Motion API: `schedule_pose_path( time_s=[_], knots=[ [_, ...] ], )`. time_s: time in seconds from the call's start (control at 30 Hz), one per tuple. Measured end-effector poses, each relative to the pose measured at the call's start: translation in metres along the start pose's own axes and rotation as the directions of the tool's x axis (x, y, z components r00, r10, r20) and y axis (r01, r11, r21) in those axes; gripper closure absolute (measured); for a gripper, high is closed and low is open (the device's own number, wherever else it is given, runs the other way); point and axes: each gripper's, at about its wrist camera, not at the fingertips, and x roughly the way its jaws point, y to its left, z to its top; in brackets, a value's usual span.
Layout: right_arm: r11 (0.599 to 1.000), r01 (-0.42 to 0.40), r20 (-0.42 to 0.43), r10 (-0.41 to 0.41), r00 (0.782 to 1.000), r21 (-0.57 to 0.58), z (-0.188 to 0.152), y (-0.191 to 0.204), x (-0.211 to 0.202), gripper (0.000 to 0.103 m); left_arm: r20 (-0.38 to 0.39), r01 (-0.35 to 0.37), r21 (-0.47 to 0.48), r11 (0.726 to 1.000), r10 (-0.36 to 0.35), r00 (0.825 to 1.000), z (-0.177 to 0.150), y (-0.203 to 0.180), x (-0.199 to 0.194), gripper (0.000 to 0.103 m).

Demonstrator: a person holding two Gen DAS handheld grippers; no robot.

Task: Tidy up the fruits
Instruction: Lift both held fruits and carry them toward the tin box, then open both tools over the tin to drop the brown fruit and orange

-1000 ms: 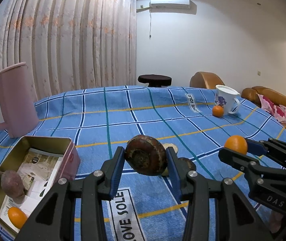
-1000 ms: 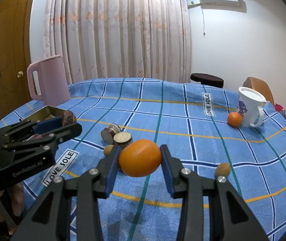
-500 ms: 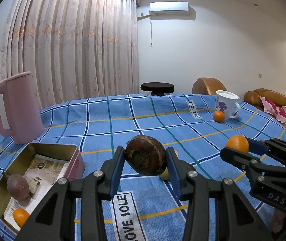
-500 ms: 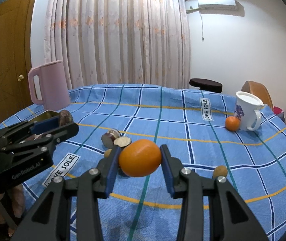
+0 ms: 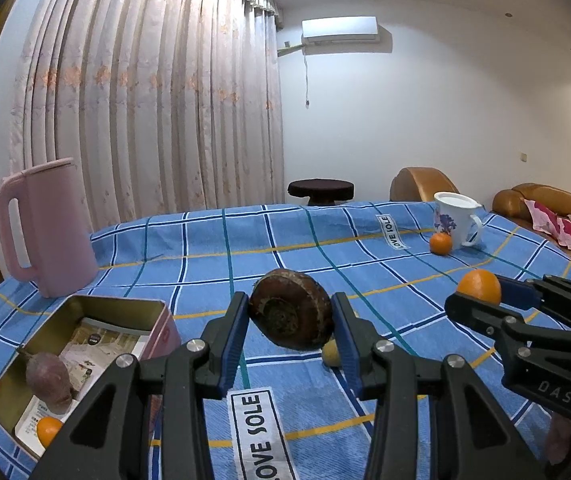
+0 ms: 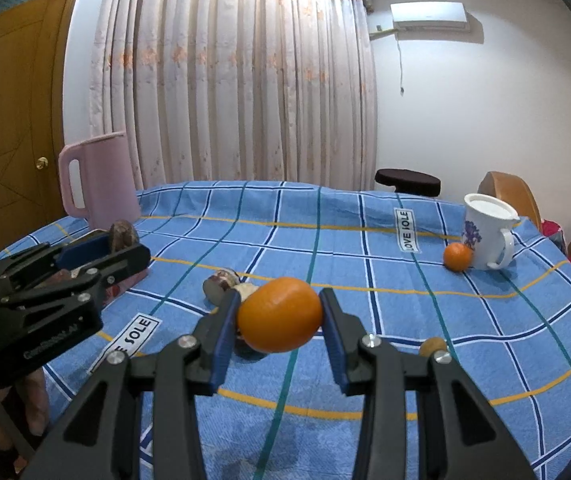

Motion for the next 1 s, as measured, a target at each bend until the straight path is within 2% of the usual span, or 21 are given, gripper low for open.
schedule_pose_path(
  time_s=[0.33, 0.6, 0.8, 1.0],
  knots=[
    [1.0, -0.008, 0.0, 0.008, 1.0, -0.022, -0.001, 0.003, 0.003, 0.061, 0.019, -0.03, -0.026, 0.999, 0.031, 0.999, 0.0, 0.006, -0.005, 0.059],
    [0.999, -0.014, -0.031, 0.012, 0.999, -0.045, 0.0, 0.014, 0.01, 0.061, -0.041, -0.063, -0.067, 0.996, 0.06, 0.997, -0.001, 0.03, -0.001, 0.059],
    [0.996, -0.062, -0.025, 0.06, 0.998, -0.061, 0.016, 0.033, 0.018, 0.061, -0.065, -0.113, -0.101, 0.988, 0.107, 0.992, 0.002, 0.062, -0.006, 0.059],
    [0.982, -0.158, -0.006, 0.159, 0.987, -0.1, 0.046, 0.07, 0.032, 0.061, -0.101, -0.197, -0.102, 0.975, 0.187, 0.977, 0.005, 0.095, -0.015, 0.059]
  ],
)
